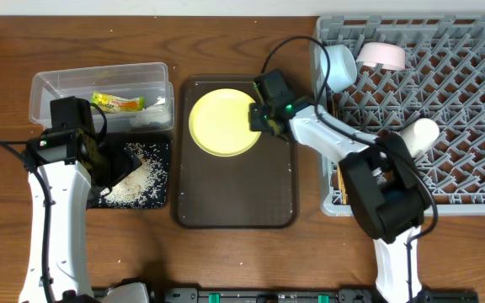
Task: Sort waste into correct bins and load items into the dishwasher rack
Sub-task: 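Lift the yellow plate and stand it upright in the dish rack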
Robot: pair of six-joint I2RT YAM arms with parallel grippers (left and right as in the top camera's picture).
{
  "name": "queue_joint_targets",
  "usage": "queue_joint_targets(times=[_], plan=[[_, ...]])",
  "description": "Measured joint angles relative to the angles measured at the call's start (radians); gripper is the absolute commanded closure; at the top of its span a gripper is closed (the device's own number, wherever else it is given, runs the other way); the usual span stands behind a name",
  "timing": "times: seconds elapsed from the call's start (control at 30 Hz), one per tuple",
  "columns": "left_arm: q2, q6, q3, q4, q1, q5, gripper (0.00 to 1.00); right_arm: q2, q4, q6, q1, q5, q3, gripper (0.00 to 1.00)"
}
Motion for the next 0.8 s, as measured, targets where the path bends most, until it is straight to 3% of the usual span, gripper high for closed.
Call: queue_joint_targets(times=[0.47,0.8], plan=[[0.000,0.000,0.000,0.000,0.000,0.000,0.07,-0.544,-0.316,-0.338,-0.145,0.220,-0.011,0.99],[0.000,0.000,0.000,0.000,0.000,0.000,0.07,-0.656,-0.403,-0.470,-0.227,0.640,-0.011,0.99]])
